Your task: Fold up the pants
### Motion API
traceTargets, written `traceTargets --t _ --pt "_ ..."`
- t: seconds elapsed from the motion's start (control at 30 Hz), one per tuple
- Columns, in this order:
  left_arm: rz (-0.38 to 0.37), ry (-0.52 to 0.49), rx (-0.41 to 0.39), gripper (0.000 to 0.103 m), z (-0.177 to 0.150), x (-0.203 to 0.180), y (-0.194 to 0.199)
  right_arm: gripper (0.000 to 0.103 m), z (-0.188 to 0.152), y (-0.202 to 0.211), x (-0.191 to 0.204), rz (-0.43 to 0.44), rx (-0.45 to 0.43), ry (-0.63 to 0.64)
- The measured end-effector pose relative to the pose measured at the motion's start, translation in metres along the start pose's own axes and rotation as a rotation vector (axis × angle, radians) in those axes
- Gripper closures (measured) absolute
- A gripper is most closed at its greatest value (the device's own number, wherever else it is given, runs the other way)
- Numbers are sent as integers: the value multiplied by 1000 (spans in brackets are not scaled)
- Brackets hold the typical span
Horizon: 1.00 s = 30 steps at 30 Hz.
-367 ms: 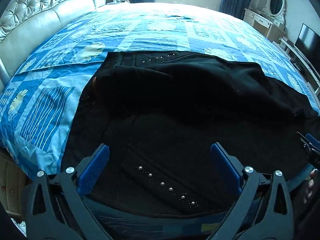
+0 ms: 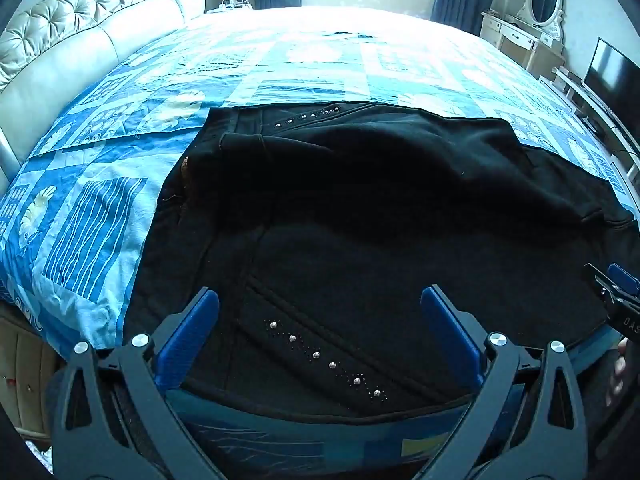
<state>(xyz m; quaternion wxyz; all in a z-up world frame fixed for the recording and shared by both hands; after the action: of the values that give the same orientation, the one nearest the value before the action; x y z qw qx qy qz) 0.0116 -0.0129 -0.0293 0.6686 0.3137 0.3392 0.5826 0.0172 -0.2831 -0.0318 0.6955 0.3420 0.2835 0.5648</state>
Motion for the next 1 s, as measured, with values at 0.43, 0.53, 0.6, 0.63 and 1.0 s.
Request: traceTargets --t 0.43,0.53,0.6,0.63,1.0 --pt "-7 -2 15 2 -2 0 -1 5 1 -2 -9 14 14 -7" --pt "-2 3 14 2 -3 0 -1 5 0 -3 -10 17 20 -11" --pt "-1 -4 14 2 -3 -1 -1 5 0 -3 -10 18 21 -12" --pt "0 -6 11 2 -3 -1 -1 5 0 -3 -10 17 22 -12" --pt "4 0 21 2 -4 0 -3 5 -4 -7 -8 24 36 -9"
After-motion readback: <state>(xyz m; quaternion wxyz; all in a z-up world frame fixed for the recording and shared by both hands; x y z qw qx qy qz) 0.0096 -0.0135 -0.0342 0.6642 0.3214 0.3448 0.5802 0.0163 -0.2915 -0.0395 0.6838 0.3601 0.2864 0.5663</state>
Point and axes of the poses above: each gripper's, at about its wrist camera, not at the fingertips, and y roughly against the way its jaws point, x to its left, z to its top, the point moved 4 cm from there along -y, roughly the way its jaws point, and after that the axes turned 6 degrees about -z, right-handed, at the moved point
